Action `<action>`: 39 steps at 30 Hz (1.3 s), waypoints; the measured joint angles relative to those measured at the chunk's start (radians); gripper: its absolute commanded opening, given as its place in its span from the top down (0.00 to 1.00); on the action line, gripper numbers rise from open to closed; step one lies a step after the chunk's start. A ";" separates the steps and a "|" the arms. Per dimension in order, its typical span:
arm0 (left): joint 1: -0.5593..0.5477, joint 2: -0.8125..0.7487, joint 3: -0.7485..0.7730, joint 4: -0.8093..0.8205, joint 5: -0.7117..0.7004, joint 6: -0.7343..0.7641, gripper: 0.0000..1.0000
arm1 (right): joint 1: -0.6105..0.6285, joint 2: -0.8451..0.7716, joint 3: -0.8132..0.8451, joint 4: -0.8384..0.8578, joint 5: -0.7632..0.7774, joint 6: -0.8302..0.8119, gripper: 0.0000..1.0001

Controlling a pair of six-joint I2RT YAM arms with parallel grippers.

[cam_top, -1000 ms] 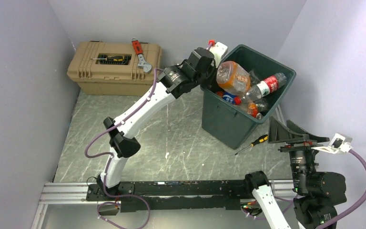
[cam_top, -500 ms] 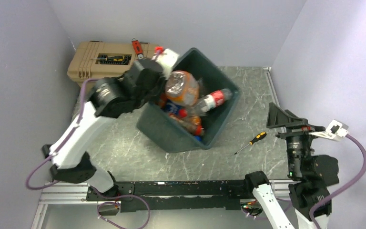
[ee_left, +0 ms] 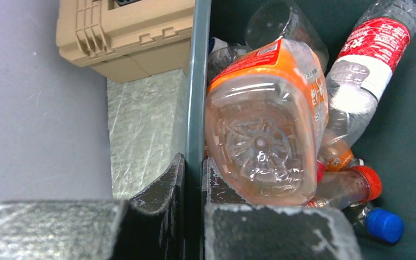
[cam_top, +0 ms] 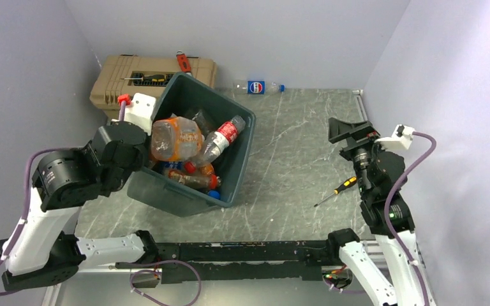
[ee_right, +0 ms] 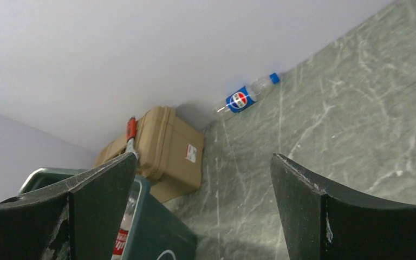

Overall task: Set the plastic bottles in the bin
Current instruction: Move the trash bin to the center of the board, then pick up the plastic bottle from the corner of the board.

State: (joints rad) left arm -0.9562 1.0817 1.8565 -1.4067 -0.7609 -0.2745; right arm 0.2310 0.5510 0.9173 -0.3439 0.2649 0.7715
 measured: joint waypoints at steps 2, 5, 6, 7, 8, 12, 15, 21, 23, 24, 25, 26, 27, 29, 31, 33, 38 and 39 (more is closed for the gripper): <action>0.000 -0.009 -0.024 0.018 -0.026 -0.012 1.00 | 0.000 0.026 -0.011 0.029 -0.033 0.023 0.01; 0.000 -0.022 -0.063 0.045 -0.073 -0.032 1.00 | 0.000 0.080 -0.028 0.071 -0.101 0.053 0.00; 0.000 -0.024 -0.074 0.053 -0.089 -0.037 1.00 | 0.000 0.111 -0.038 0.095 -0.138 0.067 0.00; 0.002 -0.026 -0.087 0.061 -0.109 -0.042 1.00 | 0.000 0.135 -0.045 0.108 -0.163 0.075 0.00; 0.008 -0.028 -0.105 0.075 -0.132 -0.046 1.00 | 0.000 0.165 -0.053 0.121 -0.192 0.085 0.00; 0.087 -0.058 -0.198 0.155 -0.161 -0.045 1.00 | 0.003 0.280 -0.083 0.173 -0.271 0.108 0.00; 0.201 -0.103 -0.298 0.209 -0.145 -0.043 1.00 | 0.006 0.357 -0.102 0.209 -0.297 0.111 0.00; 0.270 -0.104 -0.420 0.250 -0.106 -0.091 0.88 | 0.006 0.514 -0.103 0.331 -0.271 0.118 0.00; 0.270 -0.103 -0.422 0.288 -0.072 -0.096 0.66 | 0.005 0.591 -0.103 0.391 -0.253 0.126 0.00; 0.270 -0.103 -0.425 0.300 -0.058 -0.095 0.57 | 0.003 0.647 -0.103 0.432 -0.238 0.131 0.00; 0.270 -0.105 -0.426 0.304 -0.037 -0.090 0.46 | 0.000 0.700 -0.101 0.465 -0.234 0.138 0.00; 0.267 -0.108 -0.431 0.302 -0.013 -0.082 0.33 | -0.009 0.765 -0.093 0.498 -0.231 0.149 0.00; 0.266 -0.116 -0.439 0.312 0.013 -0.086 0.22 | -0.018 0.824 -0.082 0.522 -0.232 0.157 0.00; 0.264 -0.127 -0.447 0.338 0.050 -0.089 0.04 | -0.047 0.997 -0.021 0.576 -0.240 0.184 0.00; 0.264 -0.148 -0.453 0.352 0.076 -0.087 0.01 | -0.072 1.165 0.062 0.618 -0.245 0.210 0.00; 0.262 -0.177 -0.459 0.357 0.098 -0.087 0.00 | -0.092 1.322 0.163 0.653 -0.249 0.240 0.00; 0.259 -0.289 -0.530 0.417 0.121 -0.078 0.00 | -0.113 1.653 0.457 0.729 -0.248 0.322 0.00; 0.259 -0.317 -0.557 0.443 0.121 -0.076 0.00 | -0.114 1.713 0.517 0.757 -0.248 0.351 0.00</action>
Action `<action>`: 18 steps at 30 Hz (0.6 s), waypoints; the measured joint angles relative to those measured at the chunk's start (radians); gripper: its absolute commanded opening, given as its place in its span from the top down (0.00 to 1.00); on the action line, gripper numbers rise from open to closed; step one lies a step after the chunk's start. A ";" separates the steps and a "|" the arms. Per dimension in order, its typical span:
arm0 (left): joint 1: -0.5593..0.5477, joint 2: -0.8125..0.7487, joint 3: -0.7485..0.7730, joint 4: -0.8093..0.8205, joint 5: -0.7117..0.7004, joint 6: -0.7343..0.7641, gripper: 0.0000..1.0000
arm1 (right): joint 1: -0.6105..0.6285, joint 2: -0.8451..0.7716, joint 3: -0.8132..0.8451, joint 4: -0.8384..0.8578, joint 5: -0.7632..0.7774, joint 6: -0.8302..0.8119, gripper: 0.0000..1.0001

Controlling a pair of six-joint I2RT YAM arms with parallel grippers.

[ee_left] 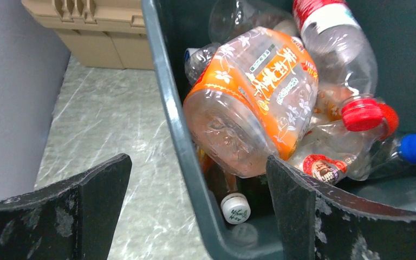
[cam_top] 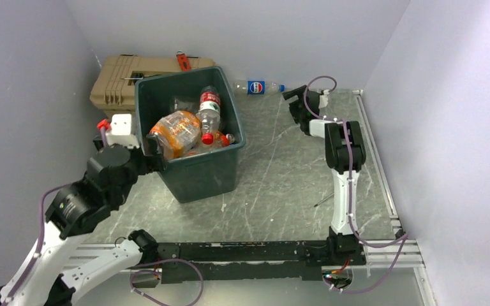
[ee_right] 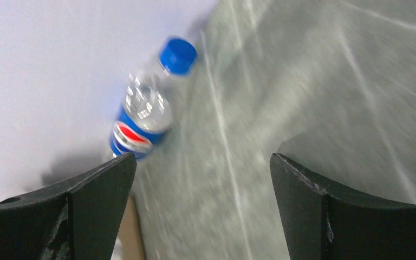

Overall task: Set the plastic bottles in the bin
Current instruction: Pick up the plastic bottle from the corner of the board.

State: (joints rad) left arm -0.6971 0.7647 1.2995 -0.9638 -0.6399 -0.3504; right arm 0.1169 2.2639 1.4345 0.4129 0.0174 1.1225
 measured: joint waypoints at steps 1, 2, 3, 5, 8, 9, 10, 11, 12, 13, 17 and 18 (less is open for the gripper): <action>0.000 -0.040 -0.038 0.039 -0.002 0.006 0.01 | 0.000 0.047 0.057 0.017 0.002 0.017 0.00; 0.000 -0.077 -0.073 0.076 -0.004 0.013 0.01 | 0.000 0.095 0.119 0.034 0.006 0.044 0.00; 0.000 -0.117 -0.107 0.111 -0.008 0.023 0.00 | 0.000 0.129 0.159 0.046 0.010 0.065 0.00; -0.001 -0.187 -0.166 0.172 -0.021 0.042 0.01 | 0.000 0.202 0.254 0.065 0.019 0.111 0.01; -0.001 -0.254 -0.229 0.245 -0.053 0.064 0.01 | 0.001 0.295 0.393 0.065 0.030 0.167 0.02; -0.001 -0.268 -0.246 0.267 -0.066 0.071 0.01 | 0.002 0.327 0.441 0.061 0.030 0.193 0.03; -0.001 -0.278 -0.257 0.279 -0.074 0.076 0.00 | 0.002 0.344 0.470 0.059 0.030 0.210 0.03; -0.001 -0.287 -0.270 0.297 -0.085 0.081 0.01 | 0.003 0.362 0.497 0.057 0.030 0.231 0.03; -0.001 -0.294 -0.281 0.314 -0.094 0.086 0.00 | 0.006 0.375 0.517 0.052 0.031 0.249 0.03; -0.001 -0.298 -0.287 0.323 -0.100 0.092 0.01 | 0.009 0.384 0.534 0.044 0.031 0.265 0.04; -0.001 -0.297 -0.298 0.359 -0.117 0.106 0.01 | 0.015 0.424 0.599 0.019 0.035 0.323 0.12; -0.001 -0.297 -0.298 0.364 -0.118 0.106 0.01 | 0.018 0.436 0.617 0.015 0.035 0.341 0.14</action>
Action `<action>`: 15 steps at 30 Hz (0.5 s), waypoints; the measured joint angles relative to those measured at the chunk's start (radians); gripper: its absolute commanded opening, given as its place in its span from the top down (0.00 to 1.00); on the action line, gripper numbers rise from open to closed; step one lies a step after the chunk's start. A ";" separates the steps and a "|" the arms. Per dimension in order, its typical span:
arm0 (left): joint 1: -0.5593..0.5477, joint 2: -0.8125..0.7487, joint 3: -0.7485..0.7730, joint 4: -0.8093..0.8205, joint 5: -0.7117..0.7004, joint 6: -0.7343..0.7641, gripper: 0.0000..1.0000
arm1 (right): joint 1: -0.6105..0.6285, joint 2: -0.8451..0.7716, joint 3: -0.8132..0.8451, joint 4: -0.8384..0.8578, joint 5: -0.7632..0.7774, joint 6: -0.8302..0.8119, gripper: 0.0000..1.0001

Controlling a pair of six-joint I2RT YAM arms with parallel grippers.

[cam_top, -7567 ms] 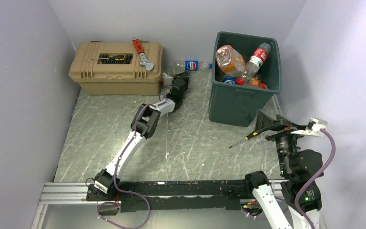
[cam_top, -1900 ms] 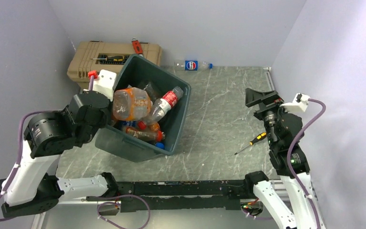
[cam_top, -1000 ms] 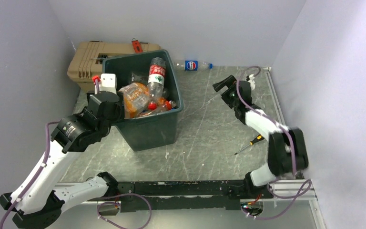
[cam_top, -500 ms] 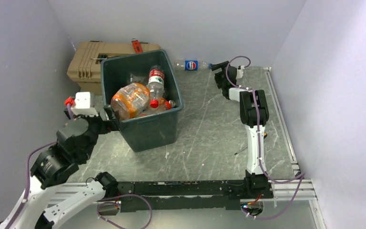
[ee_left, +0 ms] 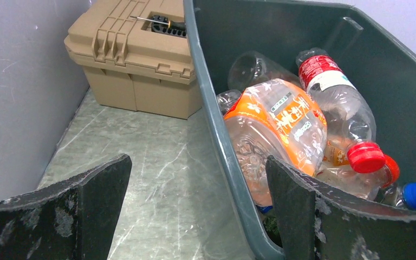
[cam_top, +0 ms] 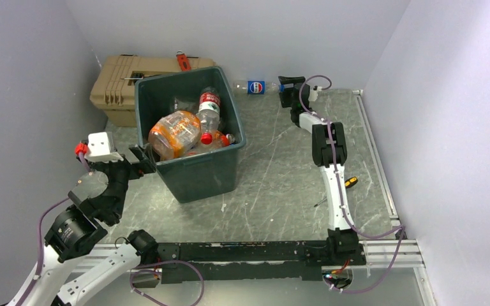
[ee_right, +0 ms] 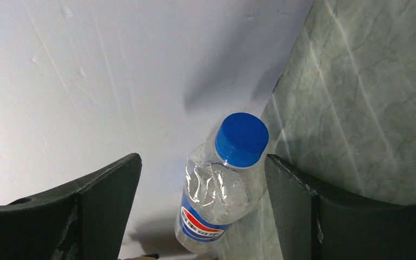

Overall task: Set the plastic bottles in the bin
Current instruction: Pick up the plastic bottle from the corner of the board.

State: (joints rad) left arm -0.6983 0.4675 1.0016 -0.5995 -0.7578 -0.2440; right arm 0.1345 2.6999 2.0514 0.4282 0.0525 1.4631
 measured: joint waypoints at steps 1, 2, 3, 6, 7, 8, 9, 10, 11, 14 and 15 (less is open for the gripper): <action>0.000 0.000 0.000 0.004 0.000 0.000 0.01 | 0.003 0.012 0.018 -0.005 0.001 0.017 0.15; 0.000 0.001 0.000 0.007 0.000 0.000 0.00 | 0.005 0.021 0.030 -0.007 0.002 0.031 0.17; 0.000 0.002 0.000 0.010 0.000 0.000 0.01 | 0.008 0.031 0.042 -0.009 0.003 0.046 0.20; 0.000 0.003 0.000 0.011 -0.002 0.000 0.01 | 0.016 0.045 0.054 -0.010 0.018 0.085 0.27; 0.000 0.003 0.000 0.011 -0.003 0.000 0.01 | 0.018 0.047 0.054 -0.010 0.024 0.095 0.30; 0.000 0.003 0.000 0.012 -0.003 0.000 0.01 | 0.020 0.049 0.054 -0.010 0.030 0.105 0.32; 0.000 0.003 0.000 0.012 -0.003 0.000 0.01 | 0.021 0.052 0.054 -0.009 0.036 0.116 0.33; 0.000 0.003 0.000 0.012 -0.003 0.002 0.01 | 0.023 0.056 0.055 -0.008 0.043 0.129 0.34; 0.000 0.003 -0.001 0.012 -0.004 0.004 0.01 | 0.024 0.062 0.059 -0.005 0.048 0.139 0.34; 0.000 0.002 -0.006 0.013 -0.008 0.005 0.02 | 0.026 0.080 0.083 -0.002 0.063 0.150 0.39; 0.000 0.002 -0.008 0.013 -0.008 0.005 0.02 | 0.027 0.087 0.095 -0.005 0.068 0.150 0.40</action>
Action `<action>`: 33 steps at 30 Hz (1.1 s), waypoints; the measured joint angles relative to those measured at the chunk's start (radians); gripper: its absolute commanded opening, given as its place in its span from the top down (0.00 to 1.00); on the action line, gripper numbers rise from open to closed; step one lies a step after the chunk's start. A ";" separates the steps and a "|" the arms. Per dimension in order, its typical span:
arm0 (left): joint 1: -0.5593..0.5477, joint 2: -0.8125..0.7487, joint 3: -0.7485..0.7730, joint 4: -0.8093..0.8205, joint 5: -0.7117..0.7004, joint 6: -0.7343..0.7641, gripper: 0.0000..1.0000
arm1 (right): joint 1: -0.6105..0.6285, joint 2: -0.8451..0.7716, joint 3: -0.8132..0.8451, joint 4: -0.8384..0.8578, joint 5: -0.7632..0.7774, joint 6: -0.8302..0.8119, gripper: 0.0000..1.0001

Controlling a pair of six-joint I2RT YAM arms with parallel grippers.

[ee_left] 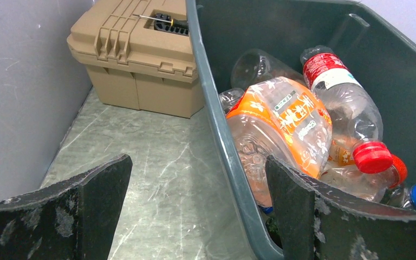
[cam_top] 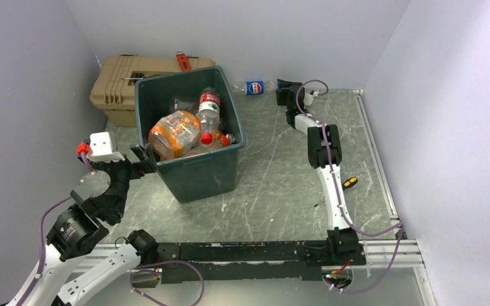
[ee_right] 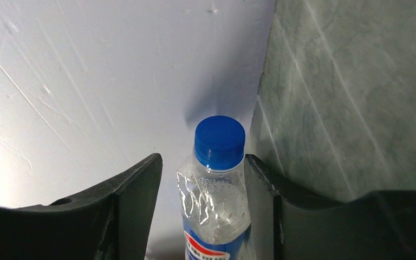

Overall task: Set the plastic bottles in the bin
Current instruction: Pick up the plastic bottle from the corner of the board.

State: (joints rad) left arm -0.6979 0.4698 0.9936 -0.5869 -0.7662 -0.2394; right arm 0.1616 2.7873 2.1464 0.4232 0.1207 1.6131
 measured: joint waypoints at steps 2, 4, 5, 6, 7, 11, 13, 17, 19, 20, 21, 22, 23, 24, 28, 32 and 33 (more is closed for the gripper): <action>0.000 0.000 -0.006 0.000 -0.002 0.001 0.02 | 0.002 0.024 0.037 -0.006 0.007 0.001 0.41; 0.000 0.000 -0.008 0.002 -0.006 0.002 0.02 | 0.004 0.051 0.082 -0.012 0.010 0.001 0.43; 0.000 0.000 -0.008 0.001 -0.009 0.002 0.02 | 0.005 0.064 0.105 -0.018 0.010 -0.001 0.46; 0.000 0.000 -0.008 0.001 -0.011 0.002 0.02 | 0.006 0.079 0.131 -0.025 0.010 -0.003 0.50; 0.000 0.000 -0.009 0.002 -0.014 0.002 0.02 | 0.008 0.089 0.147 -0.031 0.010 -0.007 0.55; -0.001 0.000 -0.013 0.008 -0.018 0.002 0.02 | 0.008 0.106 0.152 -0.025 0.008 -0.016 0.69; -0.001 0.000 -0.014 0.011 -0.018 0.002 0.02 | 0.008 0.102 0.125 0.006 0.008 -0.016 0.78; -0.001 0.000 -0.019 0.021 -0.018 0.000 0.02 | 0.008 0.055 0.016 0.090 0.003 -0.042 1.00; -0.001 0.000 -0.020 0.021 -0.018 -0.002 0.02 | 0.007 0.025 -0.040 0.116 0.001 -0.056 1.00; -0.001 -0.001 -0.020 0.021 -0.018 -0.005 0.02 | 0.006 0.001 -0.086 0.133 0.000 -0.068 1.00; -0.001 -0.003 -0.020 0.021 -0.018 -0.006 0.03 | 0.005 -0.021 -0.126 0.147 0.000 -0.076 1.00; -0.002 -0.005 -0.020 0.019 -0.017 -0.008 0.03 | 0.005 -0.055 -0.189 0.171 0.000 -0.089 1.00; -0.002 -0.008 -0.020 0.017 -0.017 -0.009 0.03 | 0.004 -0.082 -0.235 0.184 0.001 -0.099 1.00; -0.002 -0.017 -0.020 0.014 -0.017 -0.010 0.03 | 0.003 -0.118 -0.292 0.196 0.003 -0.112 1.00; -0.002 -0.057 -0.017 -0.001 -0.008 -0.014 0.04 | -0.001 -0.273 -0.500 0.197 0.023 -0.169 1.00; -0.002 -0.096 0.006 -0.001 0.007 -0.014 0.02 | -0.015 -0.480 -0.672 0.158 0.061 -0.263 1.00; -0.002 -0.103 0.018 0.000 0.010 -0.014 0.01 | -0.020 -0.542 -0.709 0.146 0.072 -0.286 1.00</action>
State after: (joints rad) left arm -0.6998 0.3672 1.0111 -0.5869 -0.7567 -0.2531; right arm 0.1413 2.2448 1.4376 0.5690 0.1925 1.3270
